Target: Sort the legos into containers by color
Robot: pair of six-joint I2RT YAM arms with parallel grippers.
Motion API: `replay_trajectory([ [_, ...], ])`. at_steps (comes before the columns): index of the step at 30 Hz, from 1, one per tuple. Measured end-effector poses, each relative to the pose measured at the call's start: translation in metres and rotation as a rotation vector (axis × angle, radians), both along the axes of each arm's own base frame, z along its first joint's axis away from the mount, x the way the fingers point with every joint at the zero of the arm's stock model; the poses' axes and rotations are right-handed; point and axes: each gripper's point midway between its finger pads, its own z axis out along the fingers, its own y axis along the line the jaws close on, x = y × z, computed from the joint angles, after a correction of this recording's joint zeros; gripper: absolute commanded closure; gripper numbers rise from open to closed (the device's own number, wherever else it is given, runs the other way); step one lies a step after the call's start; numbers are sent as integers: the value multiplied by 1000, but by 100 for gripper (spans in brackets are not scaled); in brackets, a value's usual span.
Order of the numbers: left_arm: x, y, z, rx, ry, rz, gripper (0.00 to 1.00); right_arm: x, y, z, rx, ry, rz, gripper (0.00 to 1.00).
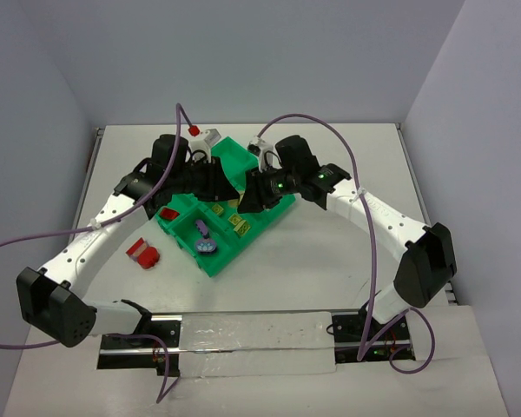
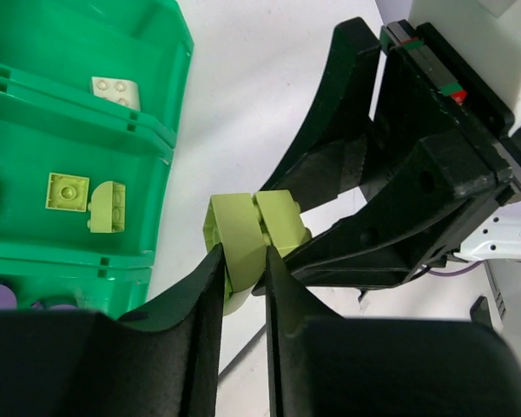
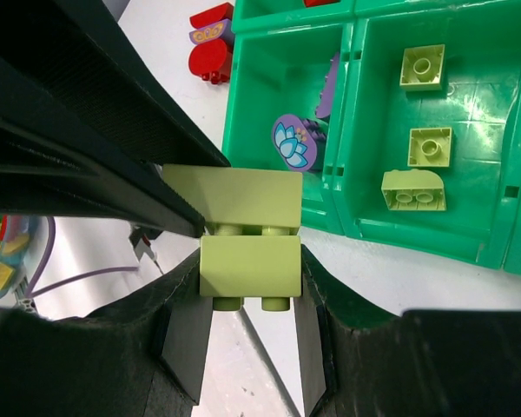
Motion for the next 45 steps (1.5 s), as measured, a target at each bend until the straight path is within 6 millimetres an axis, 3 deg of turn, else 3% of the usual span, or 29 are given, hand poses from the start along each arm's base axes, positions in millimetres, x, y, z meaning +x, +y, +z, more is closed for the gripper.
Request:
replay_trajectory([
  [10,8,8,-6,38,-5,58,100,9,0,6,23,-5,-35,100],
  [16,34,35,-14,90,-1,232,100,14,-4,7,16,-22,-70,100],
  [22,57,72,-33,126,68,456,100,30,-14,-20,-74,-4,-176,100],
  [26,60,77,-43,128,108,509,100,42,-13,-55,-142,58,-237,99],
  [29,63,78,-52,139,138,536,100,51,-9,-81,-189,101,-269,88],
  [33,66,82,-69,177,183,571,100,67,4,-97,-210,117,-294,47],
  [36,66,84,-81,207,217,584,100,73,13,-99,-203,117,-297,28],
  [45,69,80,-99,233,266,577,100,84,25,-79,-167,70,-307,18],
])
